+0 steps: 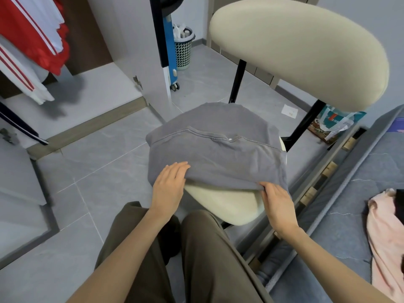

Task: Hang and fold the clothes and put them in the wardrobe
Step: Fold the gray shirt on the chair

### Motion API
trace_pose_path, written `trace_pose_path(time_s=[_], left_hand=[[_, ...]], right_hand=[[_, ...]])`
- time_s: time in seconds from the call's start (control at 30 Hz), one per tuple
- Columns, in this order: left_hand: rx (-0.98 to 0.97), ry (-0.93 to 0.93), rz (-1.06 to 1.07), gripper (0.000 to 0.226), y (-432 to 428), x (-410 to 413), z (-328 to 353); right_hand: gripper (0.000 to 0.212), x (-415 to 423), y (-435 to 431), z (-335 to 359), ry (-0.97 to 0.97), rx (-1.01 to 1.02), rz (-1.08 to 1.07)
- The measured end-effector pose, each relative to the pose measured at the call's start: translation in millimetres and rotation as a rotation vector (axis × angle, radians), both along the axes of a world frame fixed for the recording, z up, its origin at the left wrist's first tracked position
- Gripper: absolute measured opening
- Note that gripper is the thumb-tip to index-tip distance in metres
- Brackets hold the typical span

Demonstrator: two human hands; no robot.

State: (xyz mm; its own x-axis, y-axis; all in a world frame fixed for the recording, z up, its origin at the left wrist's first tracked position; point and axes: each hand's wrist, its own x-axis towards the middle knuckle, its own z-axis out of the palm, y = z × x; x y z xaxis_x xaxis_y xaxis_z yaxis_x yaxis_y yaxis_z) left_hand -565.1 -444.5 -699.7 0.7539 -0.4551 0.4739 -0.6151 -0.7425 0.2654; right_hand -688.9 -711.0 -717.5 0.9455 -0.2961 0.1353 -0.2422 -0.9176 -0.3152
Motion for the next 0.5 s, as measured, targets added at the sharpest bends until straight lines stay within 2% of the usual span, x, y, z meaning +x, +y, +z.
trace_pose_path(time_s=[0.13, 0.33, 0.43, 0.5], left_hand=[[-0.045, -0.006, 0.028, 0.038, 5, 2, 15], [-0.019, 0.032, 0.076, 0.051, 19, -7, 47], [-0.016, 0.059, 0.033, 0.031, 28, -21, 62], [-0.031, 0.163, 0.010, 0.026, 36, -28, 69]], right_hand=[[0.017, 9, 3, 23, -0.216, -0.047, -0.047], [0.023, 2, 11, 64, -0.283, -0.092, 0.001], [0.014, -13, 14, 79, -0.247, -0.097, 0.030], [0.016, -24, 16, 88, -0.197, -0.081, -0.009]])
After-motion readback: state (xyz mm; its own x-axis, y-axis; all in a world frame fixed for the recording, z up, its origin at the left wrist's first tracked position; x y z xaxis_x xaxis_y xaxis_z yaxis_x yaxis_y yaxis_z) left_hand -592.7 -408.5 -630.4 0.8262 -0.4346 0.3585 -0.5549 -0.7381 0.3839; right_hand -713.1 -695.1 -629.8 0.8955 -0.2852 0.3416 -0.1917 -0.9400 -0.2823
